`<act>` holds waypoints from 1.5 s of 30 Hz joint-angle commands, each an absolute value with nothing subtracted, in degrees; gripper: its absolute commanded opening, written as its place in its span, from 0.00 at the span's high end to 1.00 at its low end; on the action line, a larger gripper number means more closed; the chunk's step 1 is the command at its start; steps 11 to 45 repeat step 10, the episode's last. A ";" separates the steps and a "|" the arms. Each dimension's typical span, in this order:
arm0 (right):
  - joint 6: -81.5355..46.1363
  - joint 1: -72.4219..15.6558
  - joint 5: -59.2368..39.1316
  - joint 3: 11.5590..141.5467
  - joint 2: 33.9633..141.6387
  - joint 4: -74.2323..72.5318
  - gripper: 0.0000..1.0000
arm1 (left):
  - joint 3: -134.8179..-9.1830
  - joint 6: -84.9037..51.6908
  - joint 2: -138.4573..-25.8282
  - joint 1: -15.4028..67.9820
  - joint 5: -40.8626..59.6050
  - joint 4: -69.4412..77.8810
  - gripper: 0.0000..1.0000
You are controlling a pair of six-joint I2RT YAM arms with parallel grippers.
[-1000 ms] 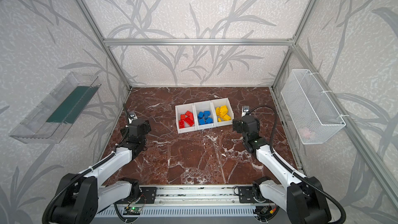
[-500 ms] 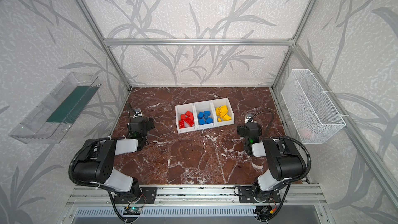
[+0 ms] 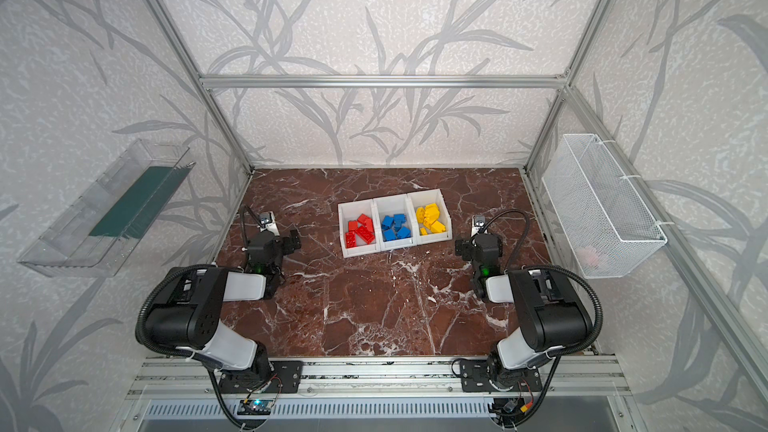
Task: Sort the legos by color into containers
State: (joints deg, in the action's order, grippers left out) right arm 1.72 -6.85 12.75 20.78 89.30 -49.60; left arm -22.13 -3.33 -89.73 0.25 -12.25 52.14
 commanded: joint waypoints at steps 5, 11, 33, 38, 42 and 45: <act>1.24 -6.86 12.48 21.80 88.07 -50.53 0.01 | -22.27 -2.50 -90.06 -0.44 -10.71 53.19 0.01; 1.36 -6.86 12.48 21.80 88.07 -50.49 0.01 | -21.82 -2.39 -90.00 -0.60 -10.46 53.81 0.01; 1.36 -6.86 12.48 21.80 88.07 -50.49 0.01 | -21.82 -2.39 -90.00 -0.60 -10.46 53.81 0.01; 1.36 -6.86 12.48 21.80 88.07 -50.49 0.01 | -21.82 -2.39 -90.00 -0.60 -10.46 53.81 0.01; 1.36 -6.86 12.48 21.80 88.07 -50.49 0.01 | -21.82 -2.39 -90.00 -0.60 -10.46 53.81 0.01; 1.36 -6.86 12.48 21.80 88.07 -50.49 0.01 | -21.82 -2.39 -90.00 -0.60 -10.46 53.81 0.01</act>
